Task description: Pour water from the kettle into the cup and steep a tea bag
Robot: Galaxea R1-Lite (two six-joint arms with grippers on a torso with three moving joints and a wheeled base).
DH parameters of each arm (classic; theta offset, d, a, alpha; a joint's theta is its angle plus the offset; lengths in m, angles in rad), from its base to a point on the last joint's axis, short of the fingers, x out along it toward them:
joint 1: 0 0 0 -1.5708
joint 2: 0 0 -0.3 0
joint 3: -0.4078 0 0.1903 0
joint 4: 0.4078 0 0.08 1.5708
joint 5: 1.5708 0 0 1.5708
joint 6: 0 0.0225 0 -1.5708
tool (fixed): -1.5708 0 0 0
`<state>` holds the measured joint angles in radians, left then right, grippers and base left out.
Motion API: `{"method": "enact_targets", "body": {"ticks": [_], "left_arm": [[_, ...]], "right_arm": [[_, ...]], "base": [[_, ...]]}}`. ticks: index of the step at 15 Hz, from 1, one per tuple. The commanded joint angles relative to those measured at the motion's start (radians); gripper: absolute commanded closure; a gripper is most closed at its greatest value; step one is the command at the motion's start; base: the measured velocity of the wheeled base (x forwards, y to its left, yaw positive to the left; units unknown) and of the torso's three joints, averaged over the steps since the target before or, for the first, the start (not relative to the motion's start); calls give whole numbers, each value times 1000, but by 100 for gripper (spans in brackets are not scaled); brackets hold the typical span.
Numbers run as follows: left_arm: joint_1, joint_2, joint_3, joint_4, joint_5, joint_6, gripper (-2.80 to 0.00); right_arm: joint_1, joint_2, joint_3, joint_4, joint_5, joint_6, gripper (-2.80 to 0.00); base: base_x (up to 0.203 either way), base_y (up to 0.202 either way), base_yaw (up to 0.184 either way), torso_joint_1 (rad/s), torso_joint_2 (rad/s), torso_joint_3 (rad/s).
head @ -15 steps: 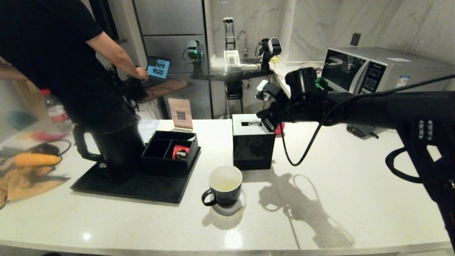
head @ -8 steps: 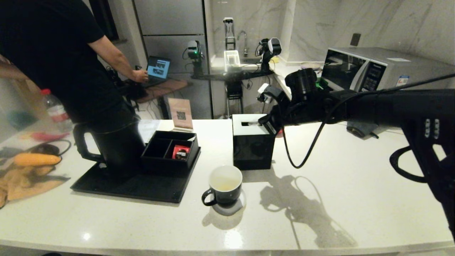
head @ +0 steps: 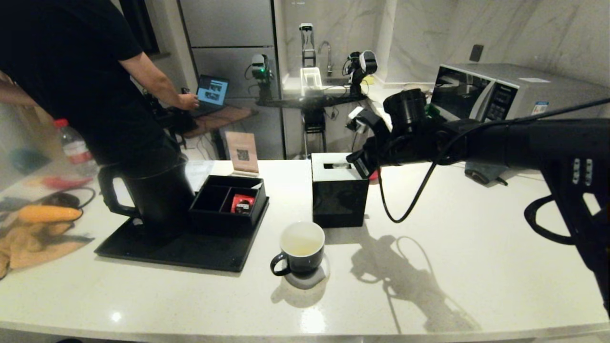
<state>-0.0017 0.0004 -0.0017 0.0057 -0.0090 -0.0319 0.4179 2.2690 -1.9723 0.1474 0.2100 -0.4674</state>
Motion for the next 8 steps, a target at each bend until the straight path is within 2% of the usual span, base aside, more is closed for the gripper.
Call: {"method": "enact_targets", "body": {"ticks": [1,8], "left_arm": [[0,0,0,0,0,-2,0],[0,0,0,0,0,-1,0]], "right_arm": [[5,19,0,-18,1,-2,0],[19,60,0,-84,-1,18,0]], "base": [[0,0,0,0,0,0],[0,0,0,0,0,0]]}}
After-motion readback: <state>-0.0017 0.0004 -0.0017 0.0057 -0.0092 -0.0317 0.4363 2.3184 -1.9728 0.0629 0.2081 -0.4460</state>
